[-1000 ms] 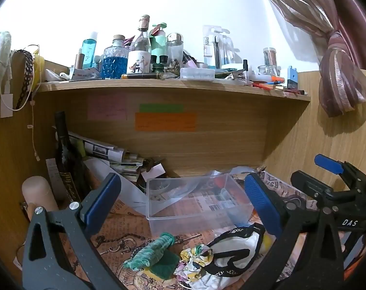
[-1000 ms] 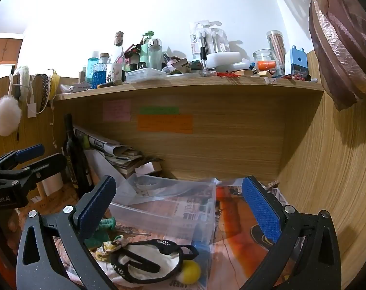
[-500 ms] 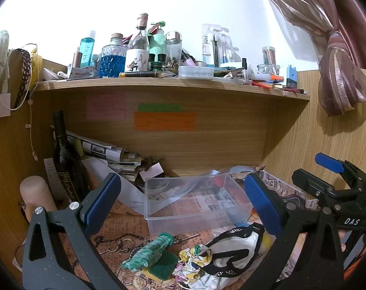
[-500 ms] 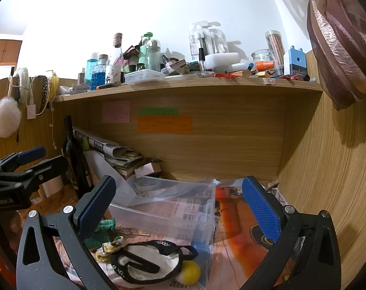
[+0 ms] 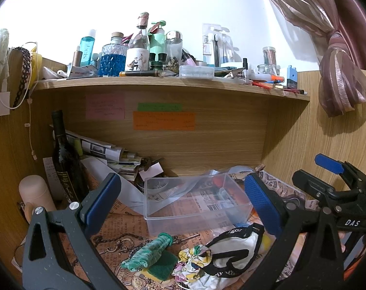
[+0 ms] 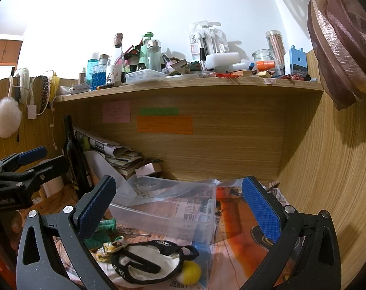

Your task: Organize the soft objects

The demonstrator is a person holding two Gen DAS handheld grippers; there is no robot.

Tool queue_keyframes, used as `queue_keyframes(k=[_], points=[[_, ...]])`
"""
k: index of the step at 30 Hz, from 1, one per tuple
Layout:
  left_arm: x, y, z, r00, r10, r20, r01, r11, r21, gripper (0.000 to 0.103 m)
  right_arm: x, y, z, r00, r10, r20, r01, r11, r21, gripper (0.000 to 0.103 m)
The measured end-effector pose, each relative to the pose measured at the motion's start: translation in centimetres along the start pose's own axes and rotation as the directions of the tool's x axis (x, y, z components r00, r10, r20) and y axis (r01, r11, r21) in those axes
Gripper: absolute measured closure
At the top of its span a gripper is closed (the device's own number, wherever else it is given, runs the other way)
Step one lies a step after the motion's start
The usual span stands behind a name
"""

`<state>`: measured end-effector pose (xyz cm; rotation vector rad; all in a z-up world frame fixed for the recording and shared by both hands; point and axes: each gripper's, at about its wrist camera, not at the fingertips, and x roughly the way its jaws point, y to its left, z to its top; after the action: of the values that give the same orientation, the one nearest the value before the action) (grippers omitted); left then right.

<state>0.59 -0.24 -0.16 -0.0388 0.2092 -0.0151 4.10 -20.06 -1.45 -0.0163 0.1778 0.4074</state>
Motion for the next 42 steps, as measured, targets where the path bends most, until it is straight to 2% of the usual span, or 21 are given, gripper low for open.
queue_keyframes(k=[42], points=[[0.54,0.21,-0.60,1.000,0.002,-0.016,-0.002,1.000,-0.005,0.000,0.16,0.10,-0.19,1.000,0.003,-0.008,-0.003,1.000,0.010,0.000]])
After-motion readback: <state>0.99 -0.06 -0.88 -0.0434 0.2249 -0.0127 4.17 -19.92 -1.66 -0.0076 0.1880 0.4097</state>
